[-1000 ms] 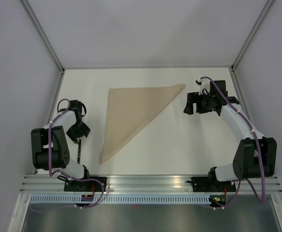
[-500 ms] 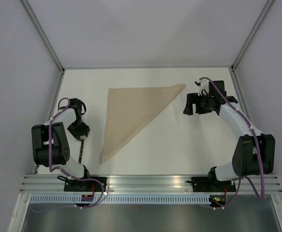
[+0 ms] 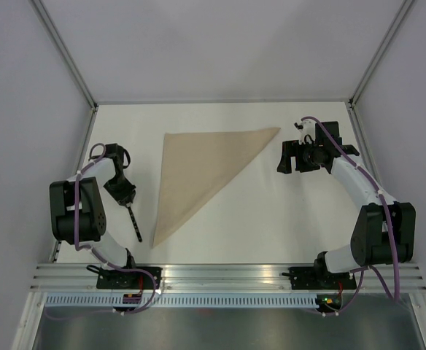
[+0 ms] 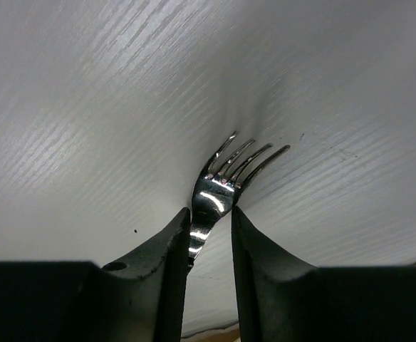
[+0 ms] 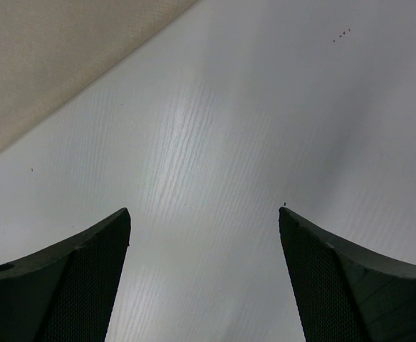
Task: Fold the napkin, place the utensils inside, and roll it up
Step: Grab a utensil with the left arm
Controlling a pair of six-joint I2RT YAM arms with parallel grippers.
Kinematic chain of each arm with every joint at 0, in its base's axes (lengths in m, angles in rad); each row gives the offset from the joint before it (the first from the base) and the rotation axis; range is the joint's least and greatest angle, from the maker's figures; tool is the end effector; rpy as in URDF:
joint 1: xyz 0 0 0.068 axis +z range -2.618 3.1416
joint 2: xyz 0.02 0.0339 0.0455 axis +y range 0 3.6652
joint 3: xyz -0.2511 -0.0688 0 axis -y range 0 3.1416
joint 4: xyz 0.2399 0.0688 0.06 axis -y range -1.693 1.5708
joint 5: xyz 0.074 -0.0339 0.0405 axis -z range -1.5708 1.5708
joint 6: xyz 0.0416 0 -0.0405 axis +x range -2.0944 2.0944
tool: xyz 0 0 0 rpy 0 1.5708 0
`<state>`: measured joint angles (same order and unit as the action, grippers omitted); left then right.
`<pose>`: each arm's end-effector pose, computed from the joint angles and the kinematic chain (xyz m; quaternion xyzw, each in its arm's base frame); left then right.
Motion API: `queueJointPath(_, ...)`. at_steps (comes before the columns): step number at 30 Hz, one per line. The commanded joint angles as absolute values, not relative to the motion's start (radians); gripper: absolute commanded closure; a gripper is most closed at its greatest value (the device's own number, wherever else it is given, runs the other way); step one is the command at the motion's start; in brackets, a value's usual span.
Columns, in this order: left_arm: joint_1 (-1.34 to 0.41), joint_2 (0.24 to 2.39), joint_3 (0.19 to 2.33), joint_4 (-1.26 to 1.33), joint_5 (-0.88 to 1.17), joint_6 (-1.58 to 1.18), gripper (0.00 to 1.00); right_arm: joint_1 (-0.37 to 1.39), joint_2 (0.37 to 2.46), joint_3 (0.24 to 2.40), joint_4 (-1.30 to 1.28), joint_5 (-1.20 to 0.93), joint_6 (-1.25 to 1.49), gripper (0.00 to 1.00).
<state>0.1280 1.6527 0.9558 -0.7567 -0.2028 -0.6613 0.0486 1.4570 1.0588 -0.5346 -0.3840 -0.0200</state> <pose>0.2731 0.0436 0.1418 -0.3873 0.9145 0.0821 0.0828 0.3018 0.0303 0.2348 -0.0918 0.9295 0.1856 0.3052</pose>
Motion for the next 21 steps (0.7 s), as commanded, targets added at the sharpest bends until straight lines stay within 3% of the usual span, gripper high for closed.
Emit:
queueJointPath(1, 0.130, 1.706, 0.988, -0.698, -0.167, -0.634, 0.67, 0.055, 1.463, 1.069, -0.532, -0.364, -0.008, 0.10)
queueJointPath(6, 0.129, 1.709, 1.038, -0.687, -0.155, -0.623, 0.66, 0.057, 1.459, 1.069, -0.531, -0.357, -0.009, 0.10)
queueJointPath(9, 0.129, 1.677, 1.037, -0.690, -0.138, -0.617, 0.55, 0.058, 1.459, 1.068, -0.528, -0.353, -0.009, 0.10)
queueJointPath(12, 0.130, 1.605, 1.000, -0.703, -0.132, -0.629, 0.51, 0.058, 1.459, 1.066, -0.526, -0.347, -0.011, 0.11)
queueJointPath(21, 0.118, 1.470, 0.835, -0.722, -0.110, -0.660, 0.50, 0.064, 1.454, 1.066, -0.523, -0.321, -0.009, 0.11)
